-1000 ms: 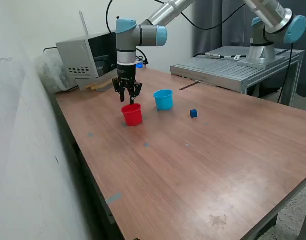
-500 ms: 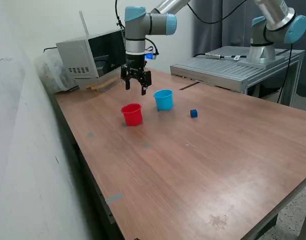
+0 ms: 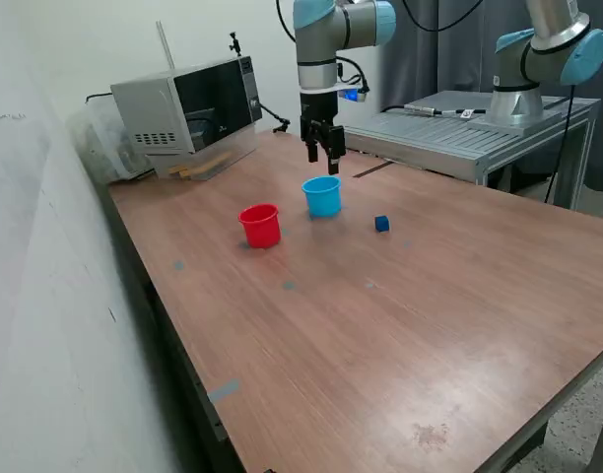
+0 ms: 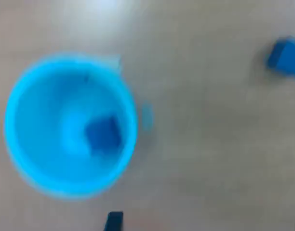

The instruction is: Place red objects in the red bin, and blue objects in the blue bin.

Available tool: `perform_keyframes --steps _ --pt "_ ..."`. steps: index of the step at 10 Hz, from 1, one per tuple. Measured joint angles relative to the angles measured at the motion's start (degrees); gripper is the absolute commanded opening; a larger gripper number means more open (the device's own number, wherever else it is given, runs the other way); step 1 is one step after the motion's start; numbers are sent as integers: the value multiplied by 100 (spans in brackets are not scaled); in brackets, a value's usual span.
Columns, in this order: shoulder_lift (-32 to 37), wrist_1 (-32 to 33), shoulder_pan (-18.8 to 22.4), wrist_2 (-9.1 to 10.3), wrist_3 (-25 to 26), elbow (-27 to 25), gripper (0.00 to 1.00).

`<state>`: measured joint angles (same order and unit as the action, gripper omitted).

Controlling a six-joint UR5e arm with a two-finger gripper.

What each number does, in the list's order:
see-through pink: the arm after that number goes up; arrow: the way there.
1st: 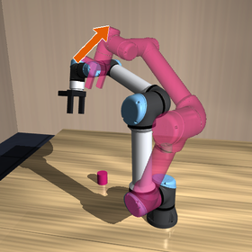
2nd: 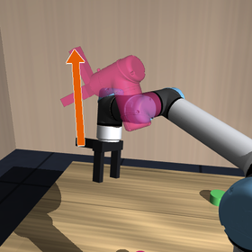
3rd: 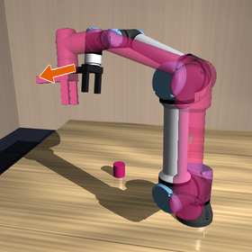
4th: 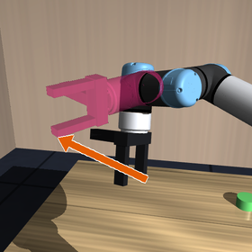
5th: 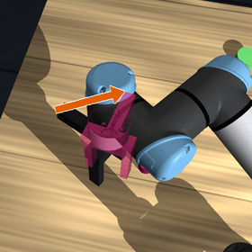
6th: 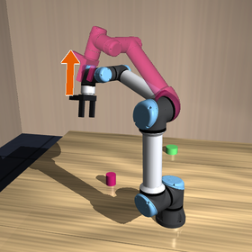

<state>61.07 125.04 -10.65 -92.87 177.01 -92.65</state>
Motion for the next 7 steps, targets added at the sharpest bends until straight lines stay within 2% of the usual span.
perform_keyframes --steps 2,5,7 --pt "278 -35 27 17 413 -654 100" --pt "452 89 273 88 642 -1358 100" --pt "502 301 604 280 809 -1604 100"
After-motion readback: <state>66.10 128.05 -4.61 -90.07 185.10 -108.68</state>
